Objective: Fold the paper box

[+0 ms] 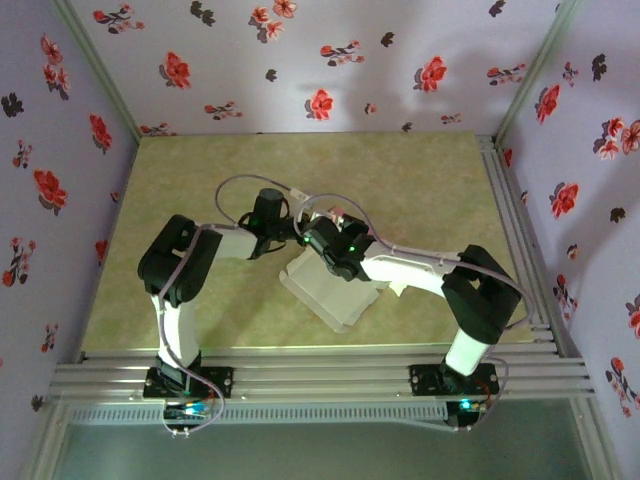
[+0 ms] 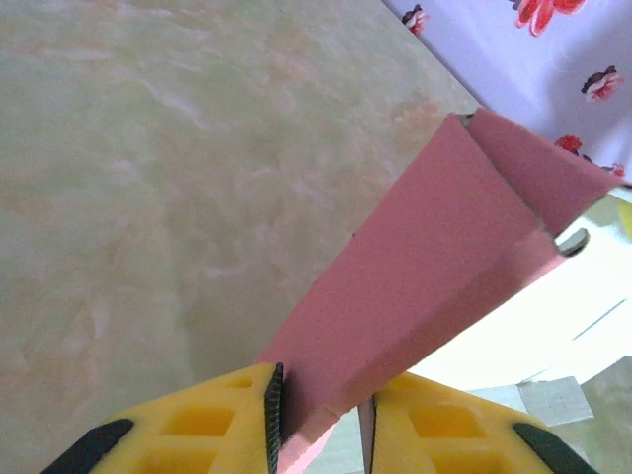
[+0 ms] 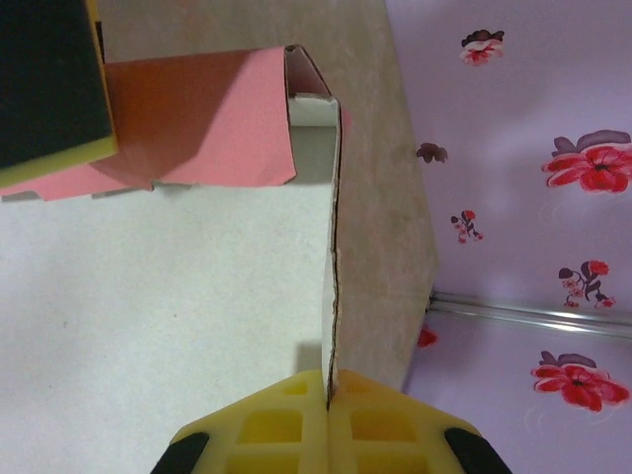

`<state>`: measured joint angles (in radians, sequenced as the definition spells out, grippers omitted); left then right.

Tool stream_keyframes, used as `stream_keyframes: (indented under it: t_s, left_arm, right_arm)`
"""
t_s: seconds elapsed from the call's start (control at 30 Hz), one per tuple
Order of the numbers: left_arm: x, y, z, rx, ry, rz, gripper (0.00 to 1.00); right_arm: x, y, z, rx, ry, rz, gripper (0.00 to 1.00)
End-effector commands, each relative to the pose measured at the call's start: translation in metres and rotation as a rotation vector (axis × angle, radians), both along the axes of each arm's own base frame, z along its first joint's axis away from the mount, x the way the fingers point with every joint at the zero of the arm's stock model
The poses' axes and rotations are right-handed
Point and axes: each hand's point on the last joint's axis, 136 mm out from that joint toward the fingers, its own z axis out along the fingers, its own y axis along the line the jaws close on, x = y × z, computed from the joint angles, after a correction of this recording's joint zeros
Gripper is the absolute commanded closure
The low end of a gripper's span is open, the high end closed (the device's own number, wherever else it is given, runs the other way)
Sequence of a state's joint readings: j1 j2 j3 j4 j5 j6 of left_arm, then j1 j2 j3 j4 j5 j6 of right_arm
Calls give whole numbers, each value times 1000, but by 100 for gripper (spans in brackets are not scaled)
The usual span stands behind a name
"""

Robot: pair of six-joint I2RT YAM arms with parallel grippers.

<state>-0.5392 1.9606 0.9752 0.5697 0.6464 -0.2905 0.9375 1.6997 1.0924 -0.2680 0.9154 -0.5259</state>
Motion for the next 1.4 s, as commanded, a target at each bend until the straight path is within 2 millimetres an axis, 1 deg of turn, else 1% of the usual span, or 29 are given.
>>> stream_keyframes:
  t_s: [0.0, 0.13, 0.23, 0.3, 0.33, 0.47, 0.53, 0.7, 0.83, 1.03, 1.1, 1.3, 1.37]
  left_arm:
    - [14, 0, 3, 22, -73, 69, 76]
    - [18, 2, 4, 30, -100, 102, 80]
    - [17, 2, 6, 29, -152, 112, 87]
    - [17, 1, 6, 31, -164, 114, 87]
    - [16, 0, 6, 33, -163, 110, 87]
    - [13, -4, 1, 36, -155, 102, 76]
    - [12, -6, 0, 32, -153, 97, 72]
    - [11, -8, -4, 48, -150, 88, 71]
    - [13, -7, -8, 78, -156, 98, 74]
    - [15, -7, -17, 111, -162, 110, 76]
    - [16, -7, -19, 122, -170, 116, 79]
    - [15, -8, -18, 119, -207, 119, 85]
    - [14, -8, -16, 108, -221, 118, 88]
  right_arm:
    - [-11, 12, -3, 45, 68, 49, 98]
    - [-12, 13, -6, 47, 83, 53, 98]
    - [-13, 14, -8, 51, 96, 52, 98]
    - [-13, 14, -8, 55, 103, 49, 98]
    - [-13, 15, -8, 57, 106, 51, 98]
    - [-12, 14, -7, 69, 115, 42, 98]
    - [-12, 14, -7, 71, 118, 39, 98]
    - [-12, 13, -4, 84, 120, 32, 98]
    - [-12, 14, -3, 93, 122, 30, 98]
    - [-13, 15, -2, 120, 142, 23, 98]
    - [-14, 15, -1, 128, 155, 21, 98]
    - [-17, 17, -2, 143, 209, 11, 96]
    - [-17, 14, -2, 150, 222, -5, 95]
